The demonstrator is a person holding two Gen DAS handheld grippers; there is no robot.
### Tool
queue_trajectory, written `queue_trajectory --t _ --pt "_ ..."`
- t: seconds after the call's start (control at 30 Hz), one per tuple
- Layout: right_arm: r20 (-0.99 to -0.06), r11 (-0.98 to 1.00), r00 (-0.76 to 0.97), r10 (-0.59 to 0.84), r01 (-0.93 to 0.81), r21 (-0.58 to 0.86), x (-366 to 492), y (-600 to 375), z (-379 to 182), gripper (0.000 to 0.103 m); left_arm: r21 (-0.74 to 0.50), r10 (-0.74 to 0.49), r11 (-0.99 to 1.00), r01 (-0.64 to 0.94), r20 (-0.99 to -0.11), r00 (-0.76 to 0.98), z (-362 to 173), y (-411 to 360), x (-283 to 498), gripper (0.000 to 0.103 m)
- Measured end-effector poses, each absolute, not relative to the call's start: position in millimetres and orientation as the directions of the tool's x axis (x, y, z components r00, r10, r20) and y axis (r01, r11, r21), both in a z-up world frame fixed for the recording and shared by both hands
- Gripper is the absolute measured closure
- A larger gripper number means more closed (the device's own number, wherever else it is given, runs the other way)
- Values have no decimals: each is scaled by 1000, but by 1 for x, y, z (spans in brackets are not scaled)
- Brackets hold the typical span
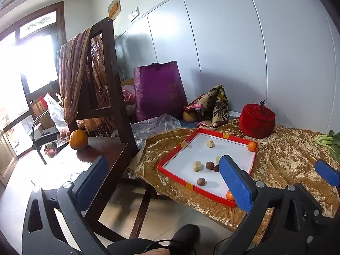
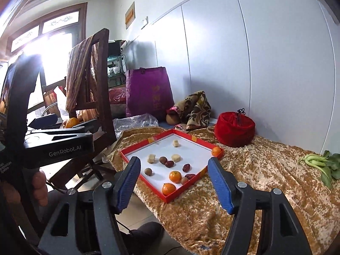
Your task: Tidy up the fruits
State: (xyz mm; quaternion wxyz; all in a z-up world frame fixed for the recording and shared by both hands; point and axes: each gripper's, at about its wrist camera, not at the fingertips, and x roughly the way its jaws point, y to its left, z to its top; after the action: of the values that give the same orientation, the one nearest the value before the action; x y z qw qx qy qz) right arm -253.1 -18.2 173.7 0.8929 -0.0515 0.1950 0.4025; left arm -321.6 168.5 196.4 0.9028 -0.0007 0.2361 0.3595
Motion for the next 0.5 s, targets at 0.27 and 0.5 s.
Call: queue_trajectory --t 0.27,0.5 --pt "-368 653 594 715 -755 50 -262 -17 177 31 145 653 735 -662 -412 635 207 169 -337 0" --pt "-366 668 606 706 -741 61 -259 -19 176 29 166 669 728 -665 -381 638 209 165 -341 0"
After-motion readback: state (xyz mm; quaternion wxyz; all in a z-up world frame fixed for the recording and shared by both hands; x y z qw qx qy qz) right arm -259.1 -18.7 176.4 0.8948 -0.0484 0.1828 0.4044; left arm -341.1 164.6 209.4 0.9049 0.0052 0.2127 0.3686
